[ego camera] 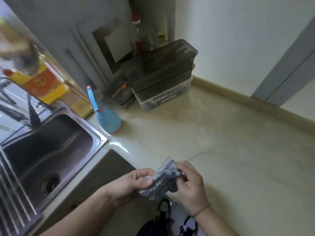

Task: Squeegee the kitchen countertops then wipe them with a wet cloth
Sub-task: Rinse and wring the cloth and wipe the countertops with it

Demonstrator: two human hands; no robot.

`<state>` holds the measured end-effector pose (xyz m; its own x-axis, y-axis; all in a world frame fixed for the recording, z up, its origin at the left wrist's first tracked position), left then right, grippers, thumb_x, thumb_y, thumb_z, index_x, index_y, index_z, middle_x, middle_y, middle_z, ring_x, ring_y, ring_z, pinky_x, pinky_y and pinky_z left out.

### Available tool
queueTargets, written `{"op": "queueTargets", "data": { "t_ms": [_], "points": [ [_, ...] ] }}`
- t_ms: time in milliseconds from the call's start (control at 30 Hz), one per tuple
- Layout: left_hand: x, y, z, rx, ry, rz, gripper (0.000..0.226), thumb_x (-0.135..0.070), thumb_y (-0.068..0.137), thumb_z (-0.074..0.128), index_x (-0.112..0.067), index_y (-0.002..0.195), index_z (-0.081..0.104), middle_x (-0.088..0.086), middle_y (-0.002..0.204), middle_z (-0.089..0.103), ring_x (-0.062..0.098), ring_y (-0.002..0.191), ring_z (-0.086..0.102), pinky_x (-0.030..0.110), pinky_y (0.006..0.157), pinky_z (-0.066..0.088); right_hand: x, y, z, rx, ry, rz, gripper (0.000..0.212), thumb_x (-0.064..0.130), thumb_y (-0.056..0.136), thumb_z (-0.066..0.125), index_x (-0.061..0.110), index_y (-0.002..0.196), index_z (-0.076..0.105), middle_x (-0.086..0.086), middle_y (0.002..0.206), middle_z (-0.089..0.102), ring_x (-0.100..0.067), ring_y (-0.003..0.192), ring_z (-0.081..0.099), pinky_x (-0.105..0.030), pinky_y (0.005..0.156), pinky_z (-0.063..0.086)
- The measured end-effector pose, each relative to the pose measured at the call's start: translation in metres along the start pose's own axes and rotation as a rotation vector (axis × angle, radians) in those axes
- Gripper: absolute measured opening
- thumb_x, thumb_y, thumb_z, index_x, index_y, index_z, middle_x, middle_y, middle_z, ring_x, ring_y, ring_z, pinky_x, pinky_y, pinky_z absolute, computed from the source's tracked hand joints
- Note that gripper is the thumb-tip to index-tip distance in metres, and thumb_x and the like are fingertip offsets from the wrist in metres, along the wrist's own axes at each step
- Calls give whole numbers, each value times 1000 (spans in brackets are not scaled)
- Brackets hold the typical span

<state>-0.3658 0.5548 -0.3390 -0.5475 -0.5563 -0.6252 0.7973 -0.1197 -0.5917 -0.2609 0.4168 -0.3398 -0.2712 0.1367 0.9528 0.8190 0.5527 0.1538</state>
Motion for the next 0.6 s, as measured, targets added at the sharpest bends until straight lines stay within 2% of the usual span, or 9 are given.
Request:
{"op": "queueTargets", "data": {
  "t_ms": [67,133,233,333,400,467,533,567,600],
  "points": [
    [-3,-3,-5,-6,-55,-10,27,-20,71,83,-6,77,61,13,75,60,22,67,58,31,67,45,0,2,2,21,87,52,36,-4,76,54,23,93,70,7,100,65,-2,96,61,-13,81,47],
    [-5,-6,-8,-18,-98,-9,26,-19,73,80,-8,71,57,12,75,57,23,69,56,33,69,44,1,3,4,55,160,105,30,8,79,56,32,91,69,13,90,69,-2,87,64,-14,76,48],
    [-5,-7,-1,37,-146,11,24,-20,83,71,-4,93,56,16,95,60,29,88,58,40,86,43,1,8,11,169,105,69,28,21,78,50,36,96,65,18,87,69,1,80,65,-13,72,48],
    [1,-3,1,69,-33,-21,45,-17,86,66,10,119,52,20,110,60,27,97,59,37,92,43,1,15,22,221,17,-26,28,7,78,59,27,94,69,16,87,67,0,81,64,-13,71,47],
    [-1,-2,-3,50,53,-4,41,-15,86,68,13,113,55,20,104,63,25,88,62,33,85,48,-5,15,29,204,-11,-15,25,2,76,65,25,85,68,14,79,62,-1,75,60,-14,67,46],
    [-7,-3,-16,-20,38,37,35,-17,82,73,8,102,58,19,95,63,25,80,62,32,76,48,-14,14,36,237,84,146,6,21,77,71,23,78,65,12,71,62,0,67,57,-20,63,44],
    [-12,-5,-31,-73,-38,77,37,-19,80,76,4,100,55,19,92,62,25,78,62,31,72,49,-21,13,46,348,272,341,33,49,71,77,19,76,63,7,68,60,-5,67,54,-27,62,42],
    [-16,-6,-39,-110,-36,96,40,-24,79,78,2,99,55,18,90,62,24,77,61,30,70,50,-23,13,51,429,360,422,44,55,65,80,16,79,63,5,72,61,-9,71,55,-29,64,43],
    [-19,-7,-45,-155,-14,123,43,-30,77,80,-1,98,55,17,89,61,23,75,60,29,67,50,-22,14,56,520,451,504,50,53,62,84,14,86,65,-1,80,65,-14,75,57,-29,64,46]
  ]
}}
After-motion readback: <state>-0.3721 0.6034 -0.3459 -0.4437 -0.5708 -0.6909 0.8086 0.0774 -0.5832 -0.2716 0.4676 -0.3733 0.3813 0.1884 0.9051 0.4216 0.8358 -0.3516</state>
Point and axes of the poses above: each hand's wrist, its own y-axis towards the middle knuckle, its own z-axis out of the palm, x = y × z, the point moved 5 cm from there along y, towards the middle knuckle
